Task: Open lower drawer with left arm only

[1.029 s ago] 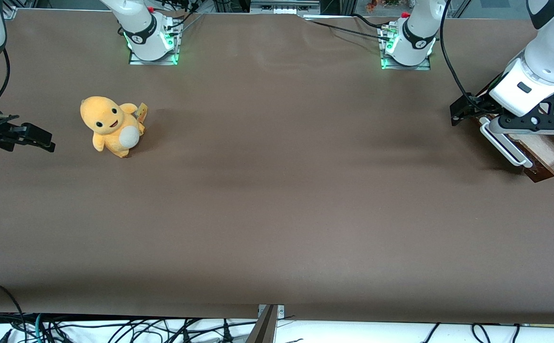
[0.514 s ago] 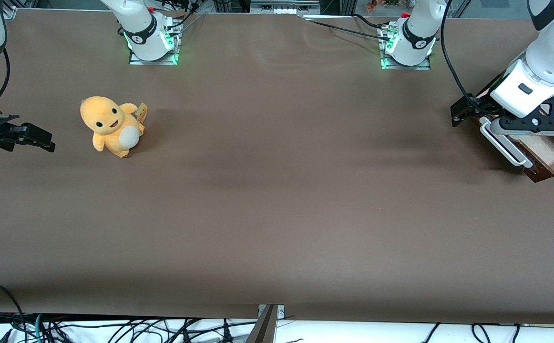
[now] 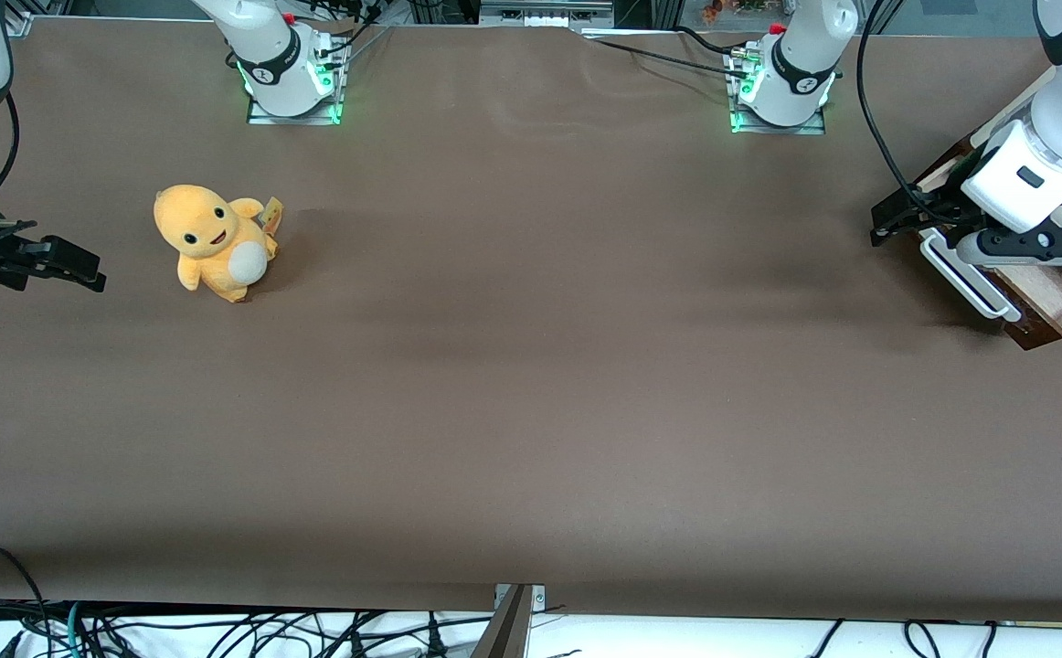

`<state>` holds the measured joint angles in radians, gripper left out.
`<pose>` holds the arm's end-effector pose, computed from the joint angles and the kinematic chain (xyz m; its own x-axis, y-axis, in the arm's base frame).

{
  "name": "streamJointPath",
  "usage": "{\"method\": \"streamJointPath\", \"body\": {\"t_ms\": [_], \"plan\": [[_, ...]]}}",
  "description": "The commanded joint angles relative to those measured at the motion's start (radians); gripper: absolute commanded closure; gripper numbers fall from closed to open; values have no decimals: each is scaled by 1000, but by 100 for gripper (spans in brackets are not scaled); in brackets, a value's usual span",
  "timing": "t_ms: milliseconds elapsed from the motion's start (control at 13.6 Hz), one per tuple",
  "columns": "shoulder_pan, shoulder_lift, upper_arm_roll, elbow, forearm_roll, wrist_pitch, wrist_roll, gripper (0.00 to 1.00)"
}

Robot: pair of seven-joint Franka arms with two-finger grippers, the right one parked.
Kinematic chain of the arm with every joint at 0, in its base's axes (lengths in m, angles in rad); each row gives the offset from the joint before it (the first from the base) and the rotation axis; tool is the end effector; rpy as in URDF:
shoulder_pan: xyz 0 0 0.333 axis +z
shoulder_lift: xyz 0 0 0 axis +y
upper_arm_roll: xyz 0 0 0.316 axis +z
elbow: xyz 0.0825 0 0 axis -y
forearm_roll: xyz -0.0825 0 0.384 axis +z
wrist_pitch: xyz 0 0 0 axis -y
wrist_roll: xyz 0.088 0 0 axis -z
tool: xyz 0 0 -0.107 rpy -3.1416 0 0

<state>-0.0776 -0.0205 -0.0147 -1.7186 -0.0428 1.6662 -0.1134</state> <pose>0.5492 -0.0551 0.5740 0.9990 0.0251 -0.0365 0.0265 -0.9989 0.0383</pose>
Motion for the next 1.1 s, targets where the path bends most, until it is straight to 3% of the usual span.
{"method": "streamJointPath", "body": {"t_ms": [0, 1029], "plan": [[-11, 16, 7, 36, 18, -29, 18, 0], [38, 31, -34, 51, 20, -29, 18, 0]]}}
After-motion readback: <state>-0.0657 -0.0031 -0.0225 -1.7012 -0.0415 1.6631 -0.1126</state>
